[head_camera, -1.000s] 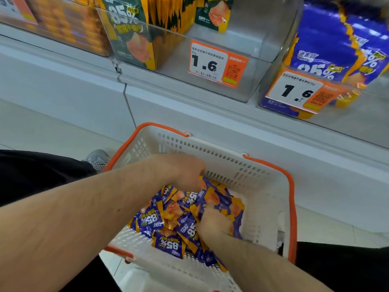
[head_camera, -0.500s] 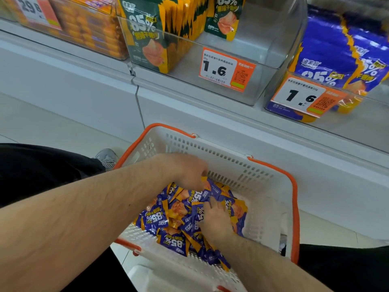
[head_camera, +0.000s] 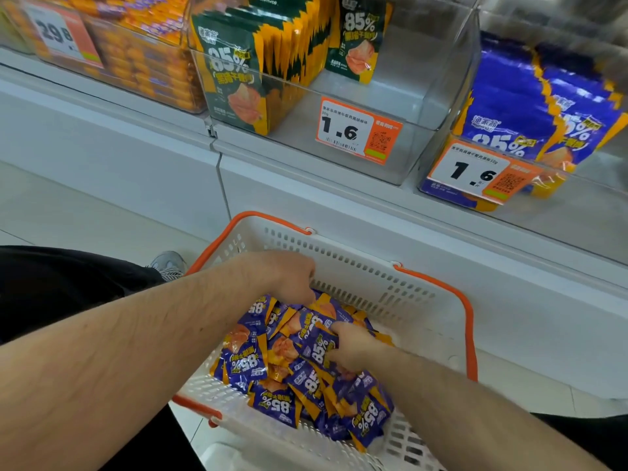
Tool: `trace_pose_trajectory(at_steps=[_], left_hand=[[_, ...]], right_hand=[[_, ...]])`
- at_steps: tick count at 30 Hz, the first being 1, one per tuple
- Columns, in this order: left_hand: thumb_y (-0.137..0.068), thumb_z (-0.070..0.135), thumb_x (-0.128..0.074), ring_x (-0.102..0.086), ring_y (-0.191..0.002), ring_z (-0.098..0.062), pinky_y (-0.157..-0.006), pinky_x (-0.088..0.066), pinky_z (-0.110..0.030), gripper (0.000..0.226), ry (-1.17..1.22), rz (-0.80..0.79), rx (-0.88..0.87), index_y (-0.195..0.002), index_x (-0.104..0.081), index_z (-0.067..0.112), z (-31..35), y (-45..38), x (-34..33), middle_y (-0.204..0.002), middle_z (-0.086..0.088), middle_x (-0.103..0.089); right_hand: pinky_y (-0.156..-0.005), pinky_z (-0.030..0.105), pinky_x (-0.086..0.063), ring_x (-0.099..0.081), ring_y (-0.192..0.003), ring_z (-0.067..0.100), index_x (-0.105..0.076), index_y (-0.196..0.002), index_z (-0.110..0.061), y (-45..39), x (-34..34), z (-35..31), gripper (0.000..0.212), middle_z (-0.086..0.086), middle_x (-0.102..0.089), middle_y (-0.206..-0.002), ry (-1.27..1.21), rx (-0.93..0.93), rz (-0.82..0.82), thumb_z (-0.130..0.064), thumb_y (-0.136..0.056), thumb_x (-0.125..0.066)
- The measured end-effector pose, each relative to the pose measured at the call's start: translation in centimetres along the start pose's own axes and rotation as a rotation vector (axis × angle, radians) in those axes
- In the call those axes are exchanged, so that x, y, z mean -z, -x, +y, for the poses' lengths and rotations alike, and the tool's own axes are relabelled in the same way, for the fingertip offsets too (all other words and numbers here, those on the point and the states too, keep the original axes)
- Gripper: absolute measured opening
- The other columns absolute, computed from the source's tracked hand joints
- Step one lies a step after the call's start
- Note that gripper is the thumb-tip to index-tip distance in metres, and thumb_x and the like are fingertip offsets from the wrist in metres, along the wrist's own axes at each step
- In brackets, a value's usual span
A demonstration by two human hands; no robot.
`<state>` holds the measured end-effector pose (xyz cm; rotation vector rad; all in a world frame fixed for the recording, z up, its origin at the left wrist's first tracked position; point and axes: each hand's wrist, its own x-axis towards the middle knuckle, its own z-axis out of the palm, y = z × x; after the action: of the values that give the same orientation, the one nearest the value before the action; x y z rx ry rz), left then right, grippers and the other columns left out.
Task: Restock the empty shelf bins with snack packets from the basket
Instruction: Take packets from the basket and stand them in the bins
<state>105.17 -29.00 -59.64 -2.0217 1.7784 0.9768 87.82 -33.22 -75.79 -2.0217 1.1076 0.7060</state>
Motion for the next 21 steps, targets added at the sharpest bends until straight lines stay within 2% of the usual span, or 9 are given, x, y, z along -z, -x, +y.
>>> trace_pose_trajectory(at_steps=[2,4,6,8,10,14,16,18,21], left_hand=[[-0.095,0.044,-0.053,-0.057,-0.107,-0.020,-0.095,-0.047,-0.034,0.052,0.099,0.071,0.053,-0.136,-0.048,0.011,-0.5,0.4,0.6,-0.131,-0.007,-0.057],[-0.091,0.059,-0.052,-0.056,-0.113,-0.022,-0.096,-0.045,-0.034,0.068,0.218,0.139,0.109,-0.138,-0.047,0.011,-0.9,0.7,0.7,-0.136,-0.006,-0.055],[-0.082,0.075,-0.049,-0.058,-0.115,-0.026,-0.092,-0.049,-0.037,0.088,0.490,0.148,0.189,-0.141,-0.044,0.010,-0.9,1.1,0.4,-0.138,-0.007,-0.053],[-0.070,0.083,-0.049,-0.066,-0.101,-0.024,-0.080,-0.055,-0.037,0.099,0.857,0.091,0.229,-0.138,-0.046,0.011,0.1,1.6,-0.1,-0.129,-0.006,-0.060],[-0.066,0.078,-0.054,-0.071,-0.091,-0.020,-0.074,-0.058,-0.035,0.088,1.086,0.033,0.168,-0.127,-0.055,0.014,1.6,1.8,-0.5,-0.113,-0.002,-0.070],[-0.085,0.041,-0.069,-0.073,-0.088,-0.017,-0.070,-0.058,-0.033,0.035,1.416,0.086,-0.013,-0.109,-0.063,0.016,5.4,1.6,-0.3,-0.100,-0.001,-0.075],[-0.088,0.024,-0.070,-0.073,-0.081,-0.012,-0.064,-0.054,-0.027,0.015,1.452,0.168,-0.081,-0.101,-0.067,0.017,7.2,1.3,0.5,-0.093,0.001,-0.076],[-0.088,0.013,-0.070,-0.070,-0.068,-0.006,-0.059,-0.052,-0.022,0.007,1.318,0.330,-0.171,-0.093,-0.068,0.018,8.7,1.0,1.3,-0.082,0.003,-0.075],[-0.087,0.005,-0.070,-0.062,-0.057,-0.001,-0.057,-0.049,-0.017,0.020,1.055,0.530,-0.354,-0.080,-0.069,0.024,10.6,1.1,2.9,-0.068,0.012,-0.071]], right_hand=[[-0.087,0.043,-0.056,-0.065,-0.108,0.031,-0.045,-0.139,-0.013,1.3,3.0,-0.7,0.049,0.014,-0.060,-0.129,-0.193,0.040,0.069,-0.027,-0.095,-0.064],[-0.079,0.045,-0.059,-0.071,-0.091,0.026,-0.061,-0.118,-0.016,3.0,5.6,-1.2,0.027,0.009,-0.071,-0.109,-0.452,0.105,0.203,-0.020,-0.091,-0.068],[-0.068,0.039,-0.059,-0.071,-0.075,0.022,-0.066,-0.102,-0.017,5.2,8.0,-1.6,0.017,0.008,-0.074,-0.094,-0.776,0.168,0.298,-0.005,-0.090,-0.067],[-0.068,0.037,-0.059,-0.070,-0.073,0.022,-0.066,-0.102,-0.013,7.4,10.3,-2.0,0.019,0.011,-0.074,-0.093,-1.027,0.185,0.377,0.002,-0.091,-0.063],[-0.076,0.039,-0.059,-0.070,-0.081,0.024,-0.065,-0.109,-0.011,9.2,12.2,-2.1,0.021,0.011,-0.073,-0.100,-1.183,0.199,0.450,0.002,-0.091,-0.062],[-0.073,0.038,-0.059,-0.071,-0.079,0.024,-0.067,-0.104,-0.013,13.1,15.0,-1.9,0.016,0.011,-0.074,-0.100,-1.327,0.265,0.534,-0.002,-0.094,-0.059],[-0.082,0.045,-0.057,-0.070,-0.082,0.027,-0.069,-0.096,-0.014,14.6,16.0,-1.6,0.012,0.013,-0.074,-0.099,-1.349,0.259,0.568,-0.009,-0.097,-0.058],[-0.087,0.049,-0.056,-0.071,-0.086,0.030,-0.069,-0.099,-0.010,15.7,17.1,-0.8,0.014,0.015,-0.074,-0.098,-1.371,0.235,0.589,-0.013,-0.099,-0.055],[-0.078,0.045,-0.060,-0.071,-0.093,0.030,-0.065,-0.115,-0.006,17.7,18.7,0.8,0.021,0.016,-0.073,-0.109,-1.489,0.187,0.523,-0.015,-0.099,-0.053]])
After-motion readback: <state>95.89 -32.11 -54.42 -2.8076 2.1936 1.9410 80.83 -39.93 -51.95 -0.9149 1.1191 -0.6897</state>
